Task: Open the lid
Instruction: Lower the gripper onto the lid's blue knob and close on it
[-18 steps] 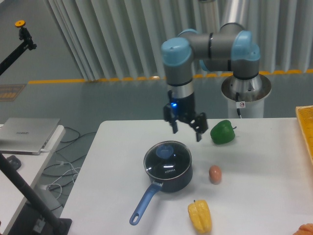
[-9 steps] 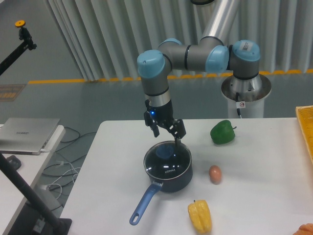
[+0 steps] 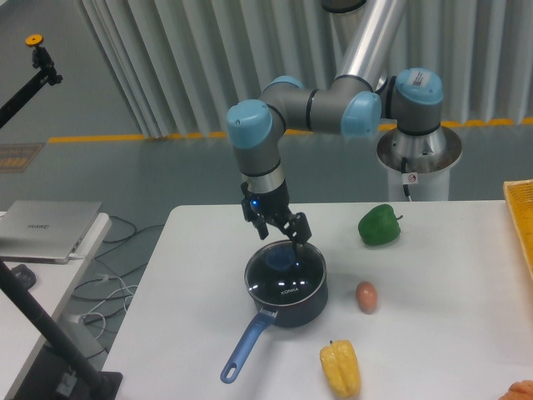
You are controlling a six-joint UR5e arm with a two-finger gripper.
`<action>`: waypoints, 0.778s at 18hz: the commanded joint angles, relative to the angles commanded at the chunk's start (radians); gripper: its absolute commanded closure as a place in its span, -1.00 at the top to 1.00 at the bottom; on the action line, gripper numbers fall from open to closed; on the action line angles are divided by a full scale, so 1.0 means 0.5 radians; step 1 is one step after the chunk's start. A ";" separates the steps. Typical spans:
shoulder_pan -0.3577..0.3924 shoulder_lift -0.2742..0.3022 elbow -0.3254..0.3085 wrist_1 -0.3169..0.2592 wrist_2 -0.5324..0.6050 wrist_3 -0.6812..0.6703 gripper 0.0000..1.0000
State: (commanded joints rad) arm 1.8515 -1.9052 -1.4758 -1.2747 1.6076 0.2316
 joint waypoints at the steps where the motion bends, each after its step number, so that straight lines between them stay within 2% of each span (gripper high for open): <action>1: 0.000 -0.009 0.015 0.000 0.006 0.000 1.00; 14: -0.003 -0.071 0.025 0.003 0.040 -0.028 1.00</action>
State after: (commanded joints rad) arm 1.8500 -1.9405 -1.4634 -1.2732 1.6276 0.2178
